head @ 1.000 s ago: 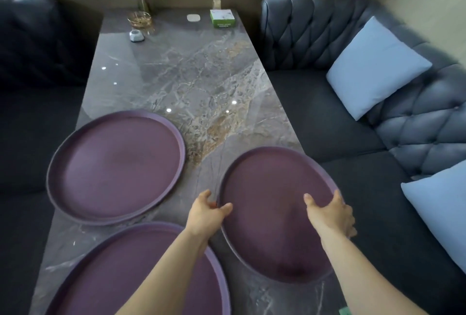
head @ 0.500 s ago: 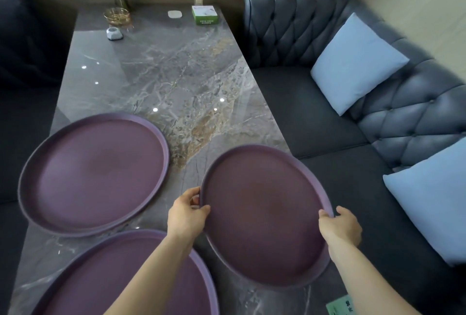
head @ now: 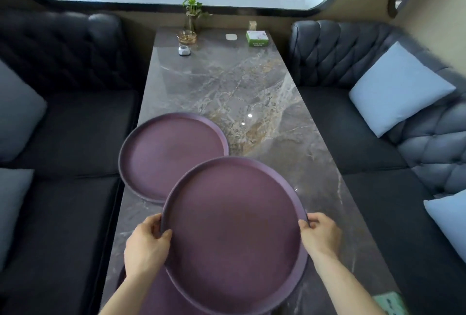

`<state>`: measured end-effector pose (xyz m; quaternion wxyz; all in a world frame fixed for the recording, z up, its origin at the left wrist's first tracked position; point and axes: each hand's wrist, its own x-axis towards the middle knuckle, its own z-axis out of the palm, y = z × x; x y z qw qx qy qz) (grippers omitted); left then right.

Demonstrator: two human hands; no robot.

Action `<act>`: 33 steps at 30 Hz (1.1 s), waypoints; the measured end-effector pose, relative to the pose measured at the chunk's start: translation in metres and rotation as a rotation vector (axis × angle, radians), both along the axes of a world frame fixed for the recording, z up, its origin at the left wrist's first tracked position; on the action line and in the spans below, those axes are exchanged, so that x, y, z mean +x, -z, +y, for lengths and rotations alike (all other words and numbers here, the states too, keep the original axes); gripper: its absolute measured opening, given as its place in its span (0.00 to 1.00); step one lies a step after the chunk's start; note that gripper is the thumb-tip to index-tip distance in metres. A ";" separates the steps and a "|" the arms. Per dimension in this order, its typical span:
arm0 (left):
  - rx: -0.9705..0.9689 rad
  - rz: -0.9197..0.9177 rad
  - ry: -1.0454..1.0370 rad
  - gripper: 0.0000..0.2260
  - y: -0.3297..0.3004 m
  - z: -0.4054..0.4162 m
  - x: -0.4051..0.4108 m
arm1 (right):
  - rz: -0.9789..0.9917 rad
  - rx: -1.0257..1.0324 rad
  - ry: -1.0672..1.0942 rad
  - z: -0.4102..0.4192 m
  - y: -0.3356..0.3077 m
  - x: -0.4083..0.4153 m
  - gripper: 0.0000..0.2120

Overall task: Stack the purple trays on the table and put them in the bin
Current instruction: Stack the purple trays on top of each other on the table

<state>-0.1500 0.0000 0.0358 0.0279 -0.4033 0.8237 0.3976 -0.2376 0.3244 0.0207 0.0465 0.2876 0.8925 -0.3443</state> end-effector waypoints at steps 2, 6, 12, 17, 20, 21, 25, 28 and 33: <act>-0.050 -0.028 -0.037 0.13 0.001 -0.019 0.029 | -0.013 -0.033 -0.032 -0.021 0.008 0.021 0.03; -0.067 -0.070 -0.086 0.08 0.006 -0.047 0.078 | -0.029 -0.005 -0.095 -0.051 0.016 0.062 0.04; -0.082 -0.118 -0.067 0.08 0.015 -0.062 0.119 | -0.084 0.062 -0.092 -0.068 0.021 0.108 0.05; -0.158 -0.162 -0.032 0.06 0.023 -0.061 0.125 | -0.085 0.126 -0.091 -0.071 0.024 0.122 0.06; -0.214 -0.190 0.009 0.07 0.029 -0.060 0.124 | -0.087 0.141 -0.094 -0.069 0.026 0.123 0.06; -0.226 -0.191 0.020 0.07 0.029 -0.058 0.124 | -0.088 0.142 -0.094 -0.068 0.027 0.123 0.06; -0.241 -0.208 0.043 0.04 0.030 -0.056 0.121 | -0.113 0.154 -0.093 -0.067 0.031 0.125 0.06; -0.237 -0.195 0.031 0.05 0.032 -0.057 0.119 | -0.112 0.154 -0.084 -0.067 0.034 0.123 0.06; -0.229 -0.165 -0.005 0.09 0.036 -0.057 0.114 | -0.122 0.147 -0.091 -0.065 0.037 0.116 0.05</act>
